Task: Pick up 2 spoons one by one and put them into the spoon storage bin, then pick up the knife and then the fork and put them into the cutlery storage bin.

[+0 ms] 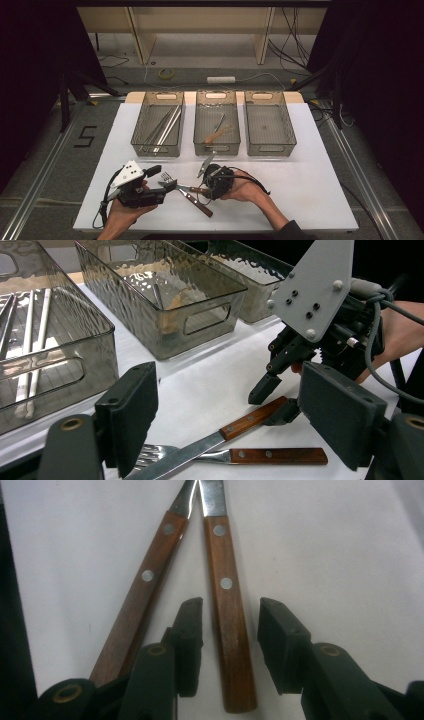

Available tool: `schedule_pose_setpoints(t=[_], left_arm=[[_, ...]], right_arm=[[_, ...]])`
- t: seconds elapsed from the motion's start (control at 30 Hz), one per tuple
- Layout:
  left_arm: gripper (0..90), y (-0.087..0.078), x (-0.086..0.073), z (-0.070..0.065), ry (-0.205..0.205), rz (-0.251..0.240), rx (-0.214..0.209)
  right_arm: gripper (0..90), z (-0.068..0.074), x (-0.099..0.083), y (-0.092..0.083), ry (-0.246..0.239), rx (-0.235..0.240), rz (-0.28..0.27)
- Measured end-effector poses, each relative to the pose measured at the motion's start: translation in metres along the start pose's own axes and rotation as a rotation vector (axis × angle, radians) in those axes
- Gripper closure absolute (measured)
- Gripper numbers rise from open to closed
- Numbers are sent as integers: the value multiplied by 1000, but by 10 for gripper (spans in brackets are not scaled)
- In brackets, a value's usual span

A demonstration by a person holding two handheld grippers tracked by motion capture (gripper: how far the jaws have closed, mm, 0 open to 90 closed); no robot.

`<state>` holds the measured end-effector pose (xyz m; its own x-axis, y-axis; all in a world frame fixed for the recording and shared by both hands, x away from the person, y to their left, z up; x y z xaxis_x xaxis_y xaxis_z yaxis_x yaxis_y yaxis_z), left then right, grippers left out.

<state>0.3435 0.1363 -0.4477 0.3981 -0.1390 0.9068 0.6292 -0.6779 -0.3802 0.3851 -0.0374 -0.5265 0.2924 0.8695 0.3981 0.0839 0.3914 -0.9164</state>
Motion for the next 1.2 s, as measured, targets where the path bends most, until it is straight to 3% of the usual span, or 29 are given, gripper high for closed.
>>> schedule_pose_setpoints(t=[0.1,0.17,0.2,0.63,0.87,1.2], left_arm=[[234,-1,0,0,4,1,0],[234,-1,0,-1,3,2,0],[234,-1,-1,-1,6,4,1],[234,0,0,0,1,-1,5],[235,-2,-1,-1,12,5,6],[235,-4,-2,-1,14,6,11]], right_arm=[[635,1,0,2,10,-6,17],[641,-1,0,4,-18,-18,10],[646,1,0,3,-5,-17,19],[680,1,1,4,-44,-25,31],[728,2,2,4,-31,-23,46],[745,3,4,4,-53,-39,94]])
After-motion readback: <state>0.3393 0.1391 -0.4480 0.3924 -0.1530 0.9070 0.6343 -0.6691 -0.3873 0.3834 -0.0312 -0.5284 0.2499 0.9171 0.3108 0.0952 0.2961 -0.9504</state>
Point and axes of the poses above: each handheld gripper's, and its own axes: y roughly forward along the jaws, x roughly out of its top, z roughly to its left, the point moved 7 cm from there along y, roughly forward along the jaws
